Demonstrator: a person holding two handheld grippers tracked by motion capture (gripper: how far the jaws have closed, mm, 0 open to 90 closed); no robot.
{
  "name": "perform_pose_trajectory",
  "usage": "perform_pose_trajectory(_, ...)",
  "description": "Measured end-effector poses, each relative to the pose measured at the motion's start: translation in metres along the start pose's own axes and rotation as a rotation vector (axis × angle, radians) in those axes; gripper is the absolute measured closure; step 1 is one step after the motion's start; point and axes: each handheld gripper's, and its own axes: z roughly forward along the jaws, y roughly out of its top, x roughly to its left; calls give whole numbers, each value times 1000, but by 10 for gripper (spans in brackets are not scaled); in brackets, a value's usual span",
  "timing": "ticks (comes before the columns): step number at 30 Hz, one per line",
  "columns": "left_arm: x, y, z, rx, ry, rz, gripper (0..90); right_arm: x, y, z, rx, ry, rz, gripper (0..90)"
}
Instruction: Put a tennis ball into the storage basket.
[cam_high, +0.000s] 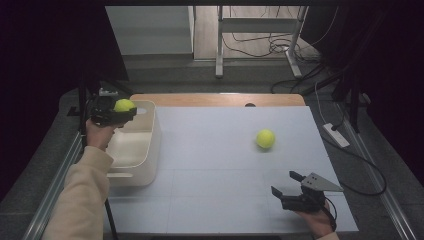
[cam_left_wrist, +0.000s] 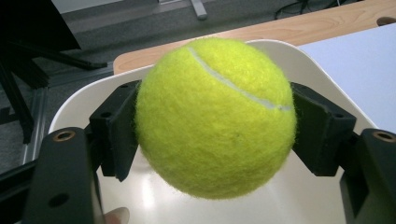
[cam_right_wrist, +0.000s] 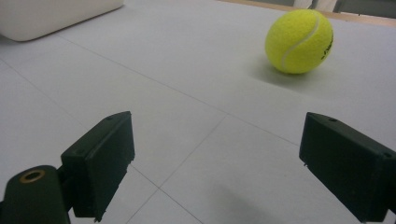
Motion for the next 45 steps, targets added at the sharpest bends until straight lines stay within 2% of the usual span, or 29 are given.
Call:
perform_pose_trajectory(6, 1, 0, -1, -1, 1, -2, 263, 0, 0, 0, 1, 0, 0, 102)
perform_pose_trajectory(9, 1, 0, -2, -7, 22, -11, 257, 0, 0, 0, 0, -1, -1, 102)
perform_pose_trajectory(14, 0, 1, -10, -71, -9, -43, 182, 0, 0, -1, -2, -3, -2, 102)
perform_pose_trajectory(18, -2, 3, -18, -104, -23, -45, 115, 0, 0, -1, -2, -2, -2, 102)
perform_pose_trajectory(23, -7, 4, -26, -131, -63, -37, 88, 0, 0, 0, -2, -2, -2, 102)
perform_pose_trajectory(26, -11, 3, -31, -153, -113, -27, 87, 0, 0, 0, -3, -1, 0, 102)
perform_pose_trajectory(30, -17, 3, -36, -168, -144, -14, 88, 0, 1, 1, -7, 1, 2, 102)
perform_pose_trajectory(33, -23, 3, -39, -166, -202, 6, 83, -1, 1, 1, -7, 0, 3, 102)
perform_pose_trajectory(35, -28, 1, -43, -176, -218, 26, 82, -1, 1, 1, -8, 4, 4, 102)
perform_pose_trajectory(45, -45, -2, -54, -215, -286, 50, 82, -2, 2, 2, -15, 6, 11, 102)
